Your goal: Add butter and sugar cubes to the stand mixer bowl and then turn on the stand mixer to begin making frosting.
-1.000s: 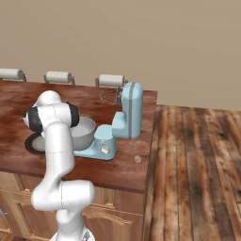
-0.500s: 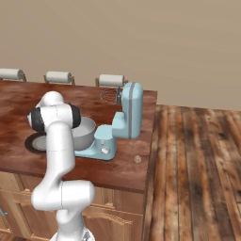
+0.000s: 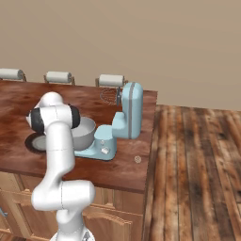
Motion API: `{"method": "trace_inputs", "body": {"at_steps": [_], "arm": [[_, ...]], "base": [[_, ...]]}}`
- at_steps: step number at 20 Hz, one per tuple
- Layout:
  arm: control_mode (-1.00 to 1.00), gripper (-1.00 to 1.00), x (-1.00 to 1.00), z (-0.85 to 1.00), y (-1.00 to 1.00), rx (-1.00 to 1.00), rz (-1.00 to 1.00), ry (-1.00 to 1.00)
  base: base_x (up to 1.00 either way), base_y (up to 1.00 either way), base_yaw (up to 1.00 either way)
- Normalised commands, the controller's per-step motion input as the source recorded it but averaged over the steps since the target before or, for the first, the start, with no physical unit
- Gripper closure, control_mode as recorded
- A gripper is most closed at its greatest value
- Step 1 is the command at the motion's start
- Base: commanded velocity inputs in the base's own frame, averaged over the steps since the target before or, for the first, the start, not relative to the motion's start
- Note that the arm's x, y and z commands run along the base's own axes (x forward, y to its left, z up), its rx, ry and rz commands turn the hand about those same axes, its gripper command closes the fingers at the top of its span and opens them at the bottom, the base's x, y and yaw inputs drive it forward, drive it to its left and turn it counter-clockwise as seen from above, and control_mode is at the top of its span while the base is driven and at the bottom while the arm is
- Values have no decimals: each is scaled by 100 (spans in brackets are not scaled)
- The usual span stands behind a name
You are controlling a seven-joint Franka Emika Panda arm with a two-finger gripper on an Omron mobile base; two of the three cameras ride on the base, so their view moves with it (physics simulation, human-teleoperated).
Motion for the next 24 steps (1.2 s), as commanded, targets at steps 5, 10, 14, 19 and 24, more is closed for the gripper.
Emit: {"method": "trace_inputs", "body": {"at_steps": [5, 10, 14, 19, 24], "arm": [[-100, 100, -52, -33, 4, 0, 0, -2], [-100, 100, -48, 8, 26, 0, 0, -9], [-100, 100, -19, 42, 32, 3, 0, -12], [-100, 100, -9, 73, 13, 4, 0, -12], [-100, 100, -1, 79, 0, 1, 0, -5]], "base": [[0, 0, 0], [0, 0, 0], [0, 0, 0], [0, 0, 0], [0, 0, 0]]}}
